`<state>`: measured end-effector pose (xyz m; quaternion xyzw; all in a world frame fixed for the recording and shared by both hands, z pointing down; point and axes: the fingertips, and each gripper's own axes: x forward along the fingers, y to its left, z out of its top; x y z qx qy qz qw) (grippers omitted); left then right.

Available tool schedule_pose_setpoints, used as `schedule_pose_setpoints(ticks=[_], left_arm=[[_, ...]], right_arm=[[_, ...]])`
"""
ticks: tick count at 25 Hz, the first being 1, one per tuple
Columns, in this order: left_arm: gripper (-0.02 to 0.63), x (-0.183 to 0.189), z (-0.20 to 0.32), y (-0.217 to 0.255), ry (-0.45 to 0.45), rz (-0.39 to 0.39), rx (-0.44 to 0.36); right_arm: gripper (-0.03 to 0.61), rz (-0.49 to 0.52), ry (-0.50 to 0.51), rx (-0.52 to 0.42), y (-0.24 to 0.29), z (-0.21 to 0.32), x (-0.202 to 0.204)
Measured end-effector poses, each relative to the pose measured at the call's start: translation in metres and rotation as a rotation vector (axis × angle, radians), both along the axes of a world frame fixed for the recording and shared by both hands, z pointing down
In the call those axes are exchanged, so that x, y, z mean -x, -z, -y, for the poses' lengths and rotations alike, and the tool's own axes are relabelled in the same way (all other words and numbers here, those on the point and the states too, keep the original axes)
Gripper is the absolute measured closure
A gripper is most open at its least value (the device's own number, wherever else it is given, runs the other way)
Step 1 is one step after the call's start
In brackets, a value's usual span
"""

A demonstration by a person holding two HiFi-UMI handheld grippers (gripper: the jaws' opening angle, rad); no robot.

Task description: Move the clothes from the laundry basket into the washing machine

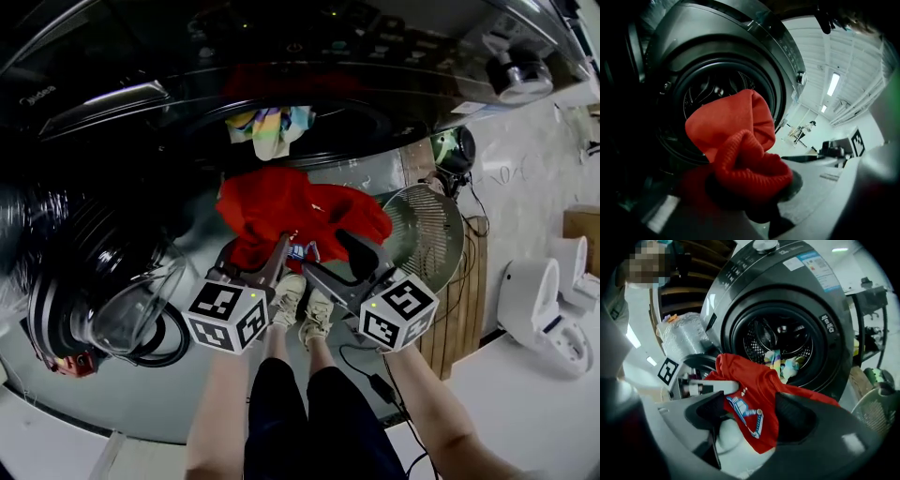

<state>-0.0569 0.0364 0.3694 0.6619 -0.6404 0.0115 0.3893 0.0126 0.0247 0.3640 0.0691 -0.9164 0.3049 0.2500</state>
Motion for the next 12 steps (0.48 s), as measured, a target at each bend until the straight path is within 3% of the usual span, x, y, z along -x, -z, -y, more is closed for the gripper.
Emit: schedule_pose_setpoints(ticks=[5, 8, 10, 12], left_arm=[[0.413, 0.012, -0.008, -0.005, 0.042, -0.042, 0.000], [0.413, 0.014, -0.010, -0.004, 0.054, -0.076, -0.013], [0.413, 0.016, -0.013, -0.006, 0.067, -0.084, -0.018], [0.411, 0.023, -0.016, -0.013, 0.097, -0.088, -0.022]], right_arm=[[0.082, -0.137, 0.113, -0.151, -0.043, -0.034, 0.021], [0.060, -0.240, 0.102, -0.238, -0.071, -0.035, 0.035], [0.130, -0.286, 0.097, -0.234, -0.086, -0.032, 0.041], [0.297, -0.277, 0.102, -0.173, -0.090, -0.031, 0.051]])
